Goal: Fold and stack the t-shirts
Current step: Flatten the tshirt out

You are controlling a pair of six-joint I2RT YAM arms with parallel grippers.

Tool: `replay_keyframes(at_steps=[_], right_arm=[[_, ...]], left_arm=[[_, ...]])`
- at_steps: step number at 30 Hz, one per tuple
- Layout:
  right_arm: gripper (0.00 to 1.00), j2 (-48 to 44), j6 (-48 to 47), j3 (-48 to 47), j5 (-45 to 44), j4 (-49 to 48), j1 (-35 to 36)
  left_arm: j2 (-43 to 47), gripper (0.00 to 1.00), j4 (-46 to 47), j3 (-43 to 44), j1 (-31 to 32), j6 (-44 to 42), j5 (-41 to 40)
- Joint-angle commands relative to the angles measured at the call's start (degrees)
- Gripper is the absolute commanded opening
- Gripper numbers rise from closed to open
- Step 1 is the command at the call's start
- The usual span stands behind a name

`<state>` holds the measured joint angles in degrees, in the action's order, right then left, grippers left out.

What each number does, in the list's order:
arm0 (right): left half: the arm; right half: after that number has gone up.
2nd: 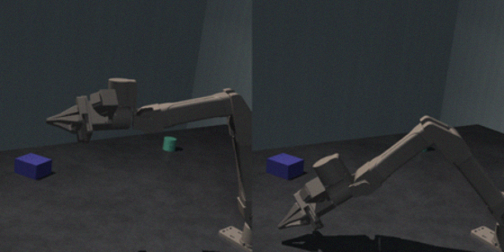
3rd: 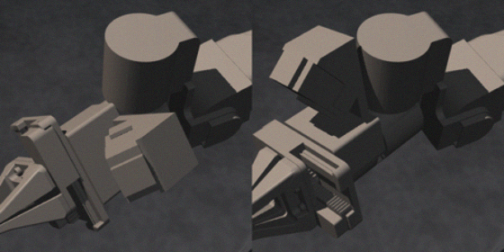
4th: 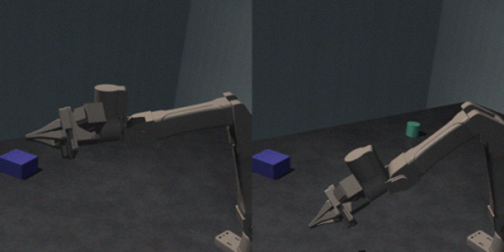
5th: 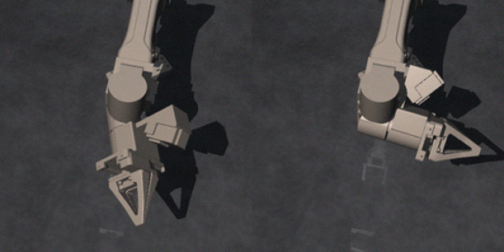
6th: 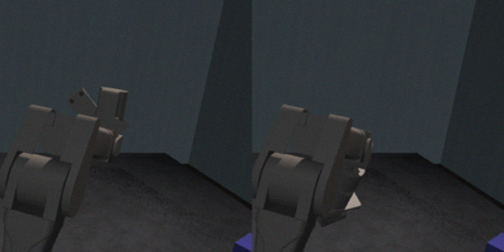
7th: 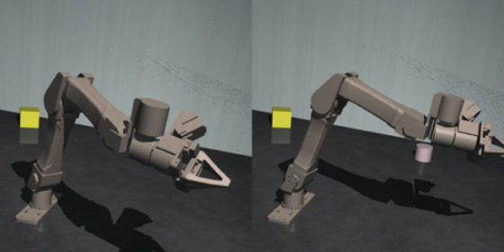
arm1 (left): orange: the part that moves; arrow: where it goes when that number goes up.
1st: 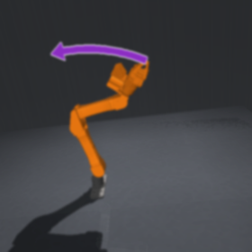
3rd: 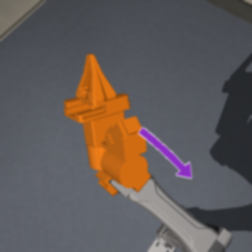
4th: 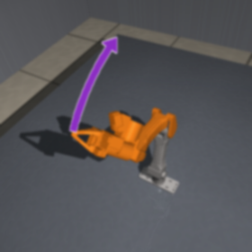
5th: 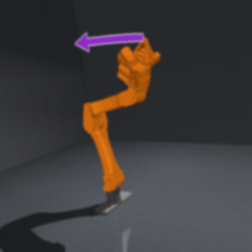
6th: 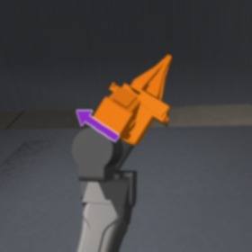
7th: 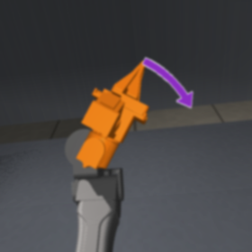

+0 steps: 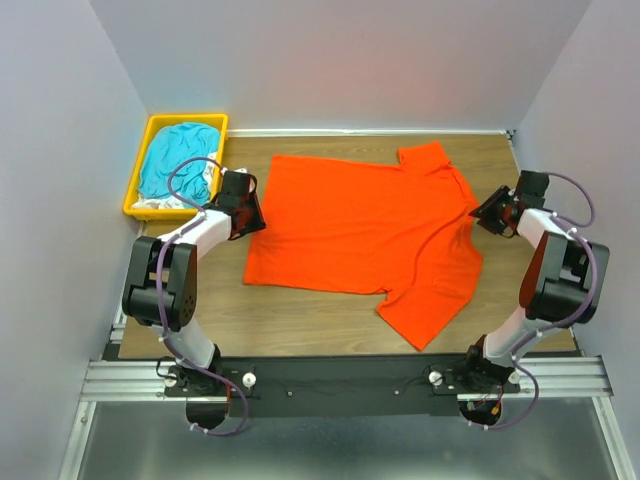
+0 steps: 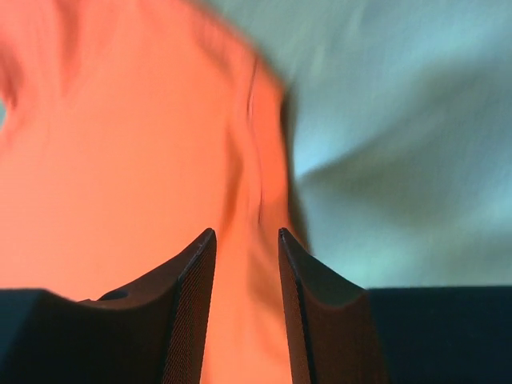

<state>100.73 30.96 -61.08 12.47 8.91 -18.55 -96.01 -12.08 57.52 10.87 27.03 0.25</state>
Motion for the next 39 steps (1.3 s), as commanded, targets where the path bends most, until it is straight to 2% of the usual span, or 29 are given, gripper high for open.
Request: replay_keyframes(at_steps=[1,6,12,18,20,33,39], right_arm=[[0.43,-7.89,1.03,8.32,0.61,6.37,0.7],[0.43,-14.15,1.12,16.41,2.39,8.32,0.79],[0.4,-14.68,2.08,21.17,-4.72,8.85,0.62],[0.4,-16.52,3.32,23.55,-14.29,9.11,-3.59],[0.4,-17.23,2.79,23.03,-14.84,9.2,-3.87],[0.46,-22.06,-1.34,17.58,-6.67,11.04,-2.11],[0.46,-24.43,-0.64,17.92,-2.1,16.57,0.61]], left_arm=[[0.74,0.35,-0.93,0.93,-0.33,-0.57,2.03],[-1.02,0.35,-0.14,-0.56,-0.33,-1.27,3.17],[-2.52,0.34,0.82,-2.76,-0.41,-1.45,3.79],[-2.35,0.34,0.91,-4.95,-0.5,-1.8,2.65],[-1.65,0.33,0.83,-5.39,-0.85,-1.63,2.39],[3.71,0.35,-1.72,-4.88,-0.94,-3.29,2.12],[8.28,0.36,-5.76,-5.57,-0.77,-4.88,3.17]])
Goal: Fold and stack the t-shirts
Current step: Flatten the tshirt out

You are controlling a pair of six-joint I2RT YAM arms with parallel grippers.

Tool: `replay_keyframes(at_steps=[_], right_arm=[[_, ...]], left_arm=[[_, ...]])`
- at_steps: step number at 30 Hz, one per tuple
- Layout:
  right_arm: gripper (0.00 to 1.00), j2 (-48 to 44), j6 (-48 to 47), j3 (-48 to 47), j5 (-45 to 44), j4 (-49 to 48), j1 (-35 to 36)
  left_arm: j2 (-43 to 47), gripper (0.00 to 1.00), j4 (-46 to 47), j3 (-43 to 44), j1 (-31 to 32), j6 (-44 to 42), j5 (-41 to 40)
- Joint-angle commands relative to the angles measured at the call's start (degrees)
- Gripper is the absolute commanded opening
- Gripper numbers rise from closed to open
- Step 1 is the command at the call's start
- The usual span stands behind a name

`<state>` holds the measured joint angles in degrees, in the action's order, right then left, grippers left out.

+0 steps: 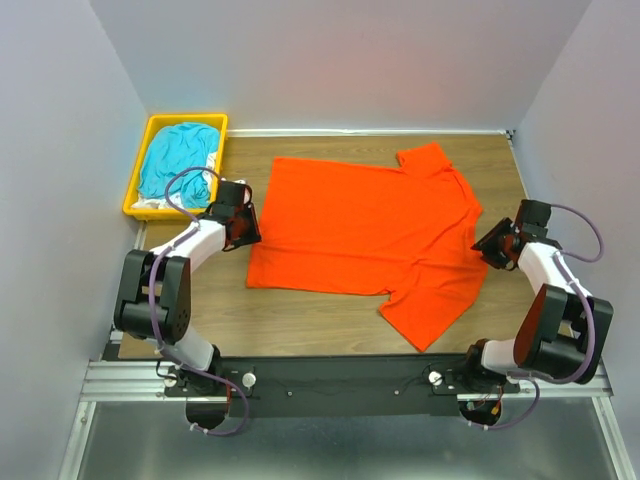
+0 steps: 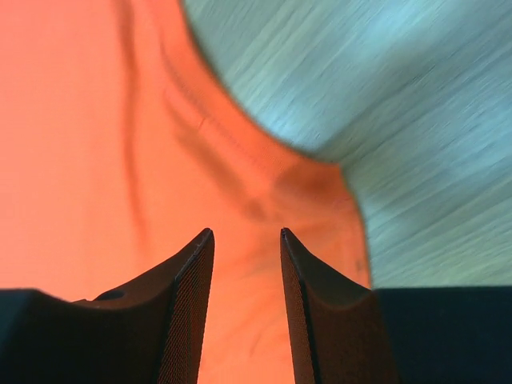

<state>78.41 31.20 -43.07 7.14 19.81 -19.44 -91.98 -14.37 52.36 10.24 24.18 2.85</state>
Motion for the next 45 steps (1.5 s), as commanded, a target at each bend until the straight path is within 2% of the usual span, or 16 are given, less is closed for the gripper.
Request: replay_keyframes(at_steps=[1,8,17,23,29,34,35,40,45], right_arm=[[0.46,-3.25,-1.23,1.31,2.89,7.76,2.03],[0.46,-7.83,-0.97,6.77,1.65,11.65,2.22],[0.47,-7.66,-3.69,3.87,-1.42,14.03,2.3],[0.48,-5.12,-4.92,-0.86,1.38,9.38,3.8],[0.48,3.22,-3.52,-5.87,2.62,-2.05,3.8],[0.47,10.62,-0.62,-11.94,7.88,-6.28,3.88],[0.47,10.88,-0.01,-12.04,8.33,-6.19,4.15],[0.47,11.05,-2.28,-9.93,5.26,-6.19,5.03],[0.47,16.5,-1.67,-13.35,5.17,-7.07,5.64]], left_arm=[[4.88,0.36,-4.43,-1.55,0.22,-2.3,0.92],[5.68,0.37,-8.39,-3.76,2.32,-3.0,3.47],[6.82,0.38,-10.94,-3.67,3.47,-0.45,-1.8],[5.94,0.39,-8.05,1.77,3.12,2.18,-2.24],[-2.22,0.42,0.3,10.82,1.63,4.73,-4.87],[-13.03,0.42,-0.73,23.72,1.27,4.21,-3.22],[-13.65,0.41,-0.92,24.02,1.27,4.03,-1.12],[-13.48,0.41,2.15,19.1,1.8,2.89,-1.54],[-18.4,0.41,2.42,22.26,1.89,2.18,0.66]])
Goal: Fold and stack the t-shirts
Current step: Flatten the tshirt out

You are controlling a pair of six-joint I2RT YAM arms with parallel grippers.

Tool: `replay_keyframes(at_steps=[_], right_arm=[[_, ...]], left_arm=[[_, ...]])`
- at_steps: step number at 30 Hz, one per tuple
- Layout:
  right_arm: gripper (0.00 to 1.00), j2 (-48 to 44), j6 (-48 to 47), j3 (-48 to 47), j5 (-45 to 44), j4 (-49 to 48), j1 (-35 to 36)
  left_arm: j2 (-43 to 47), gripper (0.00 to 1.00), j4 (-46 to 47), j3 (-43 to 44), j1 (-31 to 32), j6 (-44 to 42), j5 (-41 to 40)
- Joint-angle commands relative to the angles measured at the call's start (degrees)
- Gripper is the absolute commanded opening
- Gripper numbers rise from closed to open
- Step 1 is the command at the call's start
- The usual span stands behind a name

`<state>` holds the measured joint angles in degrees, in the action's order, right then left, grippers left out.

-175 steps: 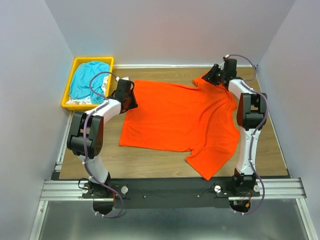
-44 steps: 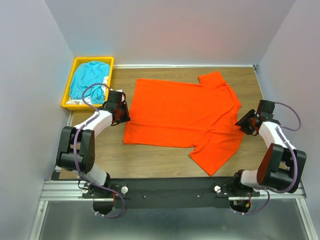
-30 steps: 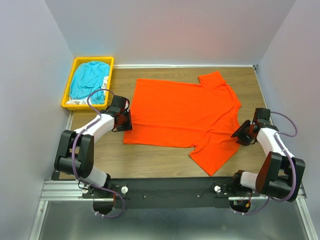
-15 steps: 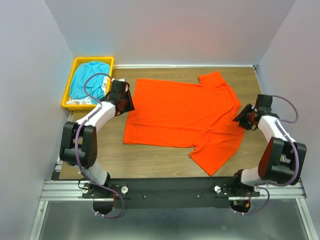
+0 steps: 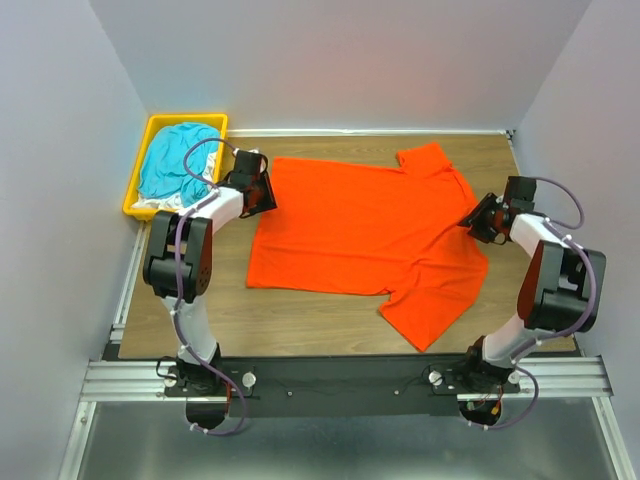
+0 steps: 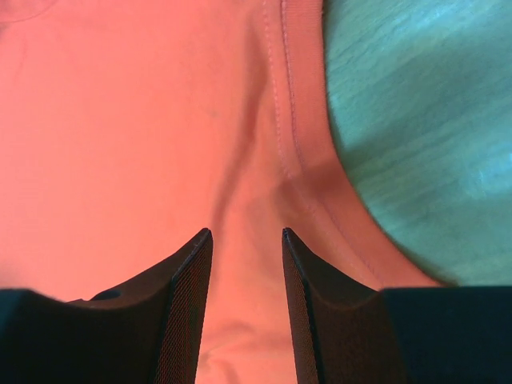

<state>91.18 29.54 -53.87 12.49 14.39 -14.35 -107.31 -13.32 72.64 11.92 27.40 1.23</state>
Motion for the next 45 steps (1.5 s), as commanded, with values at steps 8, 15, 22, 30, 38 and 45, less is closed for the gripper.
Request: replay_keyframes(at_steps=[8,15,22,30,38,45], right_arm=[[0.47,12.79,-0.27,-7.21,-3.17,-3.14,0.73],[0.48,22.1,-0.71,-16.34,-4.76,-4.02,0.73],[0.48,30.02,-1.94,-28.21,-3.18,-3.58,0.73],[0.54,20.02,-3.44,-25.42,-3.7,3.0,1.16],[0.55,3.06,-6.34,-9.53,-13.97,9.95,8.89],[0.55,-3.81,-4.05,-1.16,-13.02,9.87,10.74]], left_arm=[[-10.72,0.39,0.58,7.24,-0.32,0.55,1.14],[-18.09,0.38,-2.93,17.34,-2.43,0.82,0.52],[-24.44,0.4,-8.9,32.54,-3.48,-0.15,-0.8],[-10.05,0.65,-9.88,20.28,-2.7,-4.19,-8.53],[8.33,0.65,-18.75,-5.04,3.8,-6.04,-13.11],[13.0,0.63,-20.17,-11.38,7.85,-2.27,-11.34]])
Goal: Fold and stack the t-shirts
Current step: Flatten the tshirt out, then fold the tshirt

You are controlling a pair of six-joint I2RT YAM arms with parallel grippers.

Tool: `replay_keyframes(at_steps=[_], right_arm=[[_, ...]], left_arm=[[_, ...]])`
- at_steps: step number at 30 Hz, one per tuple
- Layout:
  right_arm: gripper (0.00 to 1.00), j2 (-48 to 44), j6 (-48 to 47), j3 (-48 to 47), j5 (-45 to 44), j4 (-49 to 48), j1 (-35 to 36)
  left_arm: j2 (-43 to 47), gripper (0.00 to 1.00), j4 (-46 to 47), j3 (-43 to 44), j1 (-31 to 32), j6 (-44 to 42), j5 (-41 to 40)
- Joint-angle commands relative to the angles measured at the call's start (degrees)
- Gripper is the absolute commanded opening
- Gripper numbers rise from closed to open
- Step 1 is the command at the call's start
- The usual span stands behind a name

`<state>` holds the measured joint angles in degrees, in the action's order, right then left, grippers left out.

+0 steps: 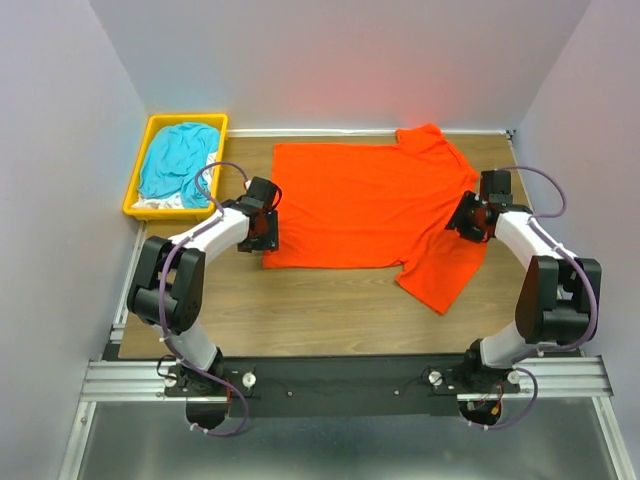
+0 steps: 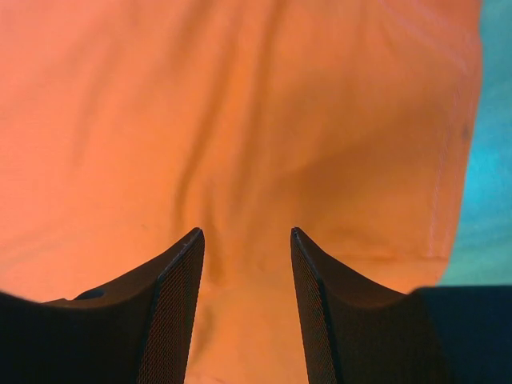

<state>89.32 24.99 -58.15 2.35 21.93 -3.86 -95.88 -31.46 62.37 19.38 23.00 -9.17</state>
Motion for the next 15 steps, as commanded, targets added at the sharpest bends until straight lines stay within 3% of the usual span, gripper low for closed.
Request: replay_keyframes(at_steps=[1,15], right_arm=[[0.55,-2.04,0.23,4.09,-2.62,2.32,0.34],[0.55,-3.98,0.05,7.0,-3.23,2.32,1.05]], left_arm=[[1.13,0.62,-1.94,-1.37,0.66,2.22,-0.85],[2.27,0.56,-1.14,-4.89,1.89,2.75,0.91]])
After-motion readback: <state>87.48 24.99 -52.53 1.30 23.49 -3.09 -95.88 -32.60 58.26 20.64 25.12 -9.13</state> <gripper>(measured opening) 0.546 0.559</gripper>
